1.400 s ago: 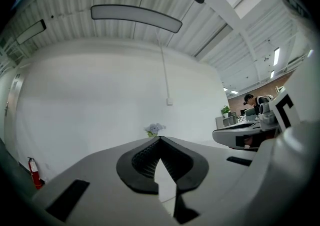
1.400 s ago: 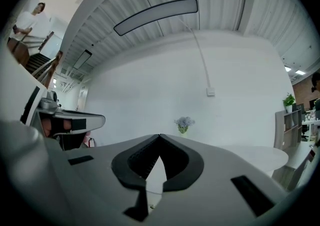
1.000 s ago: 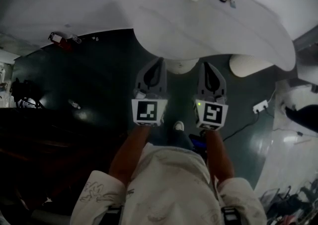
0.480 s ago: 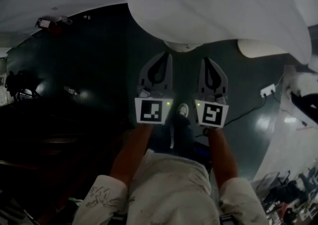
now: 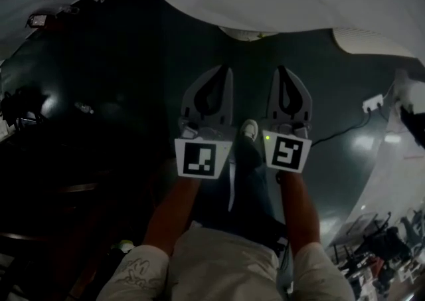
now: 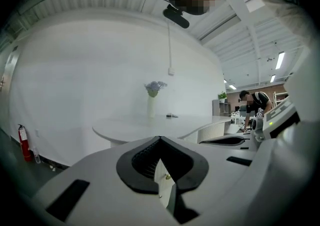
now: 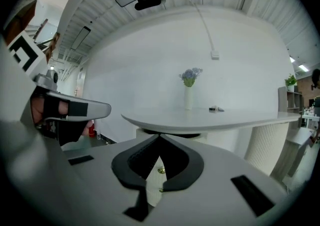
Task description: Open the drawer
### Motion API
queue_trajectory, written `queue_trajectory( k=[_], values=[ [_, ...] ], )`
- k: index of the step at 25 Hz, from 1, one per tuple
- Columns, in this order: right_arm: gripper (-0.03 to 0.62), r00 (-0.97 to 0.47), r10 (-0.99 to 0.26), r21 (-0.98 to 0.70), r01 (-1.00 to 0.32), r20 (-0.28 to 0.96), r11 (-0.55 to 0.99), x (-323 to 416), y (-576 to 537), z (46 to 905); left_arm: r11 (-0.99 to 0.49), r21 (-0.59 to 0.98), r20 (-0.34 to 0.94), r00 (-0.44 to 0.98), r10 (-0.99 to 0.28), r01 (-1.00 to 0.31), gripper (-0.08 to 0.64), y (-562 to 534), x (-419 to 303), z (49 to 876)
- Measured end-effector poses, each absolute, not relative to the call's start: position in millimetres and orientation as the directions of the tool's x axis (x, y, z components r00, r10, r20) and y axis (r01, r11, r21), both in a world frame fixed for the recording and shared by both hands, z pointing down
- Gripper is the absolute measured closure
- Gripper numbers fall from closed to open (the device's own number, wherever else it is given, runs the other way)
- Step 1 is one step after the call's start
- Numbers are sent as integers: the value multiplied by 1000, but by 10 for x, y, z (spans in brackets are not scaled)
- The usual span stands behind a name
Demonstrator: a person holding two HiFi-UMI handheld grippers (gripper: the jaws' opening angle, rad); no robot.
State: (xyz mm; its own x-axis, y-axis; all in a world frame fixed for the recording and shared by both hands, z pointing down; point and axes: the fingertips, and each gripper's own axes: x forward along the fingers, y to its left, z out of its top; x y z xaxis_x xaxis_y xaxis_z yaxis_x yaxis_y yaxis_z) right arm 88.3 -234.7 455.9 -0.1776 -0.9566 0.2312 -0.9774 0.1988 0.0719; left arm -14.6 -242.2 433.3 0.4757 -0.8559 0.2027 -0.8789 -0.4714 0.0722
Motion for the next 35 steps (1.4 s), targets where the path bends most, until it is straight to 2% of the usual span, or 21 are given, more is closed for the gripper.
queue_trajectory(
  k=[8,19,31,35],
  values=[
    [586,-195,-951,62,-975,238,216,747,-2367,5365,-487,24,234,479,-846,-873,558,-2386,-232,5359],
    [586,-163,-957,65,-981,239,183,694,-2322,6124,-494,-19,165,485,-859,-869,558,-2358,-271,5998],
    [581,-147,-958,53,-985,248,165,739,-2537,6247,-466,3,157,461,-873,-885,558,-2335,-286,6052],
    [518,-153,-955,74,-982,255,177,737,-2680,6281,-462,4,160,457,-875,-887,558,-2339,-288,6049]
  ],
)
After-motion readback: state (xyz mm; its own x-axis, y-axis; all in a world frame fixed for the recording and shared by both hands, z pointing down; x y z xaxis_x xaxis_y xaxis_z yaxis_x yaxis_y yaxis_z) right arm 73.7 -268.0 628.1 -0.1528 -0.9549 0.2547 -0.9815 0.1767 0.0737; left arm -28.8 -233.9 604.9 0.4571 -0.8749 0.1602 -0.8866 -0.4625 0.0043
